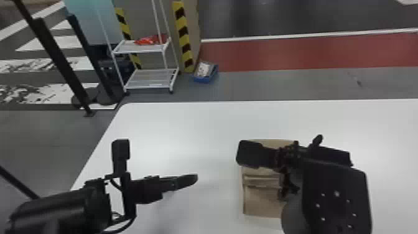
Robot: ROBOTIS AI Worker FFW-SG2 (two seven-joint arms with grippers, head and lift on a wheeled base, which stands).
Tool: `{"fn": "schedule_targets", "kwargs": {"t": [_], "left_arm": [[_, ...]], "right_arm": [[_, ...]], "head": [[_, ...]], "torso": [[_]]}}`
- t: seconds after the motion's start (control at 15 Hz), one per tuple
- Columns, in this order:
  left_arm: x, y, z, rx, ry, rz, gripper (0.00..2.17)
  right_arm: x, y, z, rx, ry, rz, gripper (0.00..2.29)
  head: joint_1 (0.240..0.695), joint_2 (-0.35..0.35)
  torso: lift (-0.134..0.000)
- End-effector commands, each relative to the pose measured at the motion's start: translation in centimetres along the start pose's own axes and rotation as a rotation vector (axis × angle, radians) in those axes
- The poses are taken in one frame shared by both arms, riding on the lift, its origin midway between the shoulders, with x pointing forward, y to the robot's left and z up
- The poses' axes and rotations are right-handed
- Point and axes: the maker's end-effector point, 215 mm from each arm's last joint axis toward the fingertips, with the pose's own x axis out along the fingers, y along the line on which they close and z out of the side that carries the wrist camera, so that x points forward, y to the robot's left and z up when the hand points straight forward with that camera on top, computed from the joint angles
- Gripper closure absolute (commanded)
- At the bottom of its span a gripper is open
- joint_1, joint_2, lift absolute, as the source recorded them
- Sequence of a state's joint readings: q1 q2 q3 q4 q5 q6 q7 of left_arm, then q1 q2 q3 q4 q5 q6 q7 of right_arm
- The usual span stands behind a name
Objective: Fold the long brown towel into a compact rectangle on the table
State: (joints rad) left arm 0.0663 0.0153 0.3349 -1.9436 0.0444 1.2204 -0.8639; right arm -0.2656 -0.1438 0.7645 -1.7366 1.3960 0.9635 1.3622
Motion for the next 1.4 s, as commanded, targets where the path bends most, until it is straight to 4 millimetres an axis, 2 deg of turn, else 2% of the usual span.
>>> {"fn": "schedule_targets", "kwargs": {"t": [0.0, 0.47, 0.67, 0.93, 1.13, 1.33], "left_arm": [[0.0, 0.0, -0.1, 0.000, 0.002, 0.000, 0.03], [-0.1, 0.1, -0.3, 0.000, 0.006, -0.002, 0.03], [-0.2, 0.2, -0.4, 0.001, 0.008, -0.001, 0.03], [-0.3, 0.2, -0.4, 0.002, 0.008, -0.002, 0.03], [-0.6, 0.3, -0.6, -0.003, 0.007, -0.003, 0.03], [-0.7, 0.4, -0.6, -0.003, 0.007, 0.000, 0.03]], "right_arm": [[-0.2, -0.1, 0.5, 0.013, -0.008, 0.004, 0.37], [-0.5, -0.3, 1.2, 0.040, -0.017, 0.001, 0.47], [-0.7, 0.0, 1.4, 0.046, -0.025, 0.001, 0.30], [-0.1, 0.9, 1.6, 0.031, -0.011, 0.011, 0.30], [0.6, 1.1, 1.8, 0.031, 0.014, 0.021, 0.35], [0.2, 0.6, 2.6, 0.038, -0.002, 0.016, 0.41]], "head": [[0.695, 0.175], [0.695, 0.185], [0.695, 0.188], [0.695, 0.195], [0.695, 0.201], [0.695, 0.206]], "torso": [[-0.125], [-0.125], [-0.125], [-0.125], [-0.125], [-0.125]]}}
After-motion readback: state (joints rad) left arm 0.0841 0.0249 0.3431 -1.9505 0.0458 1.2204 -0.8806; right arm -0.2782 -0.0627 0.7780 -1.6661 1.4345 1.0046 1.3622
